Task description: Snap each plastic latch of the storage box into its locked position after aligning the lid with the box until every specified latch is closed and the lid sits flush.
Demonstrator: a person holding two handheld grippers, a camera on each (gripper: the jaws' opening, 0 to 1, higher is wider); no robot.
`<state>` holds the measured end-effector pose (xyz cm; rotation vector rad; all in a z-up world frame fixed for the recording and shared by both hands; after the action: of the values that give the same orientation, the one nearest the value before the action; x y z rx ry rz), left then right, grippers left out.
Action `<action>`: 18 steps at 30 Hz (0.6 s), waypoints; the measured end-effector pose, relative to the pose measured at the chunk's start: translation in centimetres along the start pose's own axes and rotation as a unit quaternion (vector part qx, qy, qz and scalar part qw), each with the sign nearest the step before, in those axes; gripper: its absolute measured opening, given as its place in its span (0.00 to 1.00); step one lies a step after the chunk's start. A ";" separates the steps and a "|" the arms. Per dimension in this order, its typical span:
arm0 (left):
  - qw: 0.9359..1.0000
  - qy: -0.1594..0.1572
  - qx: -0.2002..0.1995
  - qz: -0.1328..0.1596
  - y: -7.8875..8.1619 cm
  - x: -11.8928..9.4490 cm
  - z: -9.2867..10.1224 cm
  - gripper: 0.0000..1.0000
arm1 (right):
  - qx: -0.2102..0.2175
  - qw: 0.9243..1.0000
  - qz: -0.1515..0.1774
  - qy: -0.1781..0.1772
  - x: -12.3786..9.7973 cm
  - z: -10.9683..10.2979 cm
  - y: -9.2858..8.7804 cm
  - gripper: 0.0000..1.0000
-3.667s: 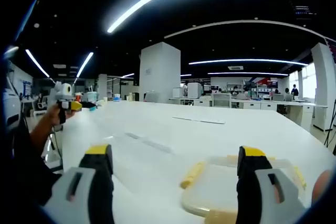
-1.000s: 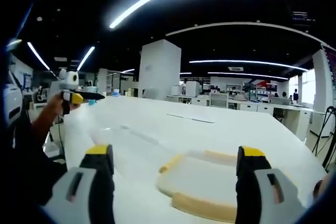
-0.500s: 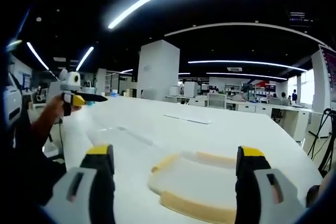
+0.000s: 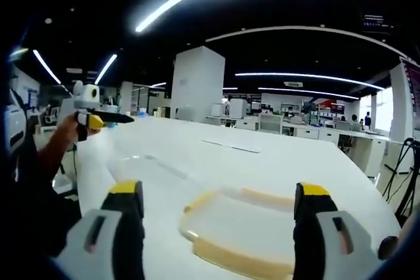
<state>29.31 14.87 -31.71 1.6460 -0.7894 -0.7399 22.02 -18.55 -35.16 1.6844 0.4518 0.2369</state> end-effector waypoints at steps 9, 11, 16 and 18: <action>1.000 0.011 -0.002 0.006 0.0 0.7 -0.2 0.91 | -0.002 1.000 -0.003 -0.008 -0.3 1.0 0.1 0.96; 1.000 0.006 -0.002 0.004 0.0 0.9 0.1 0.92 | 0.000 1.000 0.000 -0.007 -0.5 1.2 0.2 0.96; 1.000 -0.006 0.003 0.002 0.1 1.4 1.0 0.95 | -0.001 1.000 0.005 -0.008 -0.7 1.3 0.3 0.98; 1.000 -0.012 0.004 0.000 0.1 1.6 1.3 0.97 | -0.001 1.000 0.003 -0.009 -0.8 1.4 0.2 0.98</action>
<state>29.20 12.87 -31.95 1.6462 -0.8101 -0.7575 21.90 -20.22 -35.09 1.6844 0.4325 0.2275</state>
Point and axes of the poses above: the point that each gripper's makers call its tool centre point, and the gripper's own axes: x roughly forward along the fingers, z roughly to its right, y roughly out of its top, the point moved 5 cm from there along -x, roughly backward along the fingers, and after that the axes turned 14 degrees about x, right-handed, at the moved point
